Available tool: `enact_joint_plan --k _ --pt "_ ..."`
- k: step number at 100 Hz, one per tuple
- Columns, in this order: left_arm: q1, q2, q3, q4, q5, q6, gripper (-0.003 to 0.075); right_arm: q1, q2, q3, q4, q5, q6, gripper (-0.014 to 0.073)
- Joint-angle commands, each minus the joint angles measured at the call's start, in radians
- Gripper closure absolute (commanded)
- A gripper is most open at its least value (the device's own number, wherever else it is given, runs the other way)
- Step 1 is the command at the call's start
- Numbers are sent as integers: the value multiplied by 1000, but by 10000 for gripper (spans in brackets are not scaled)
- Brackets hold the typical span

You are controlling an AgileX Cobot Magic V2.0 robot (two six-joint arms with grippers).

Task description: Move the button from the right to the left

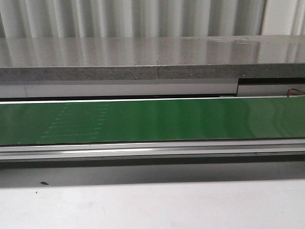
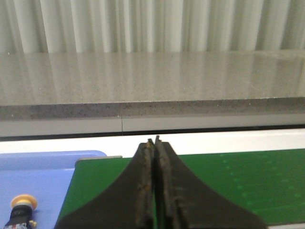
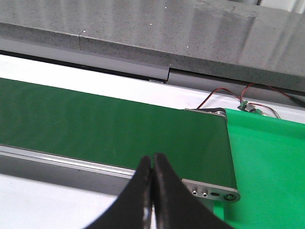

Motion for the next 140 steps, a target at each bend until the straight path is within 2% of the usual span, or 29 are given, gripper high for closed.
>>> enact_joint_plan --k 1,11,25,30,37,125,140 --pt "-5 -6 28 -11 -174 -7 741 0 10 -24 0 -75 -6 652" --pt "1 -34 114 -11 -280 -7 741 0 10 -24 0 -75 -6 652" --pt "23 -44 220 -11 -313 -7 741 0 11 -24 0 -76 -6 652" --pt "25 -44 215 -11 -242 -7 741 0 11 -24 0 -76 -6 652" --pt "25 -44 218 -11 -219 -7 741 0 11 -24 0 -76 -6 652" --pt "25 -44 218 -11 -225 -7 741 0 11 -23 0 -76 -6 652" --pt "25 -44 218 -11 -225 -7 741 0 11 9 -10 -121 -6 652"
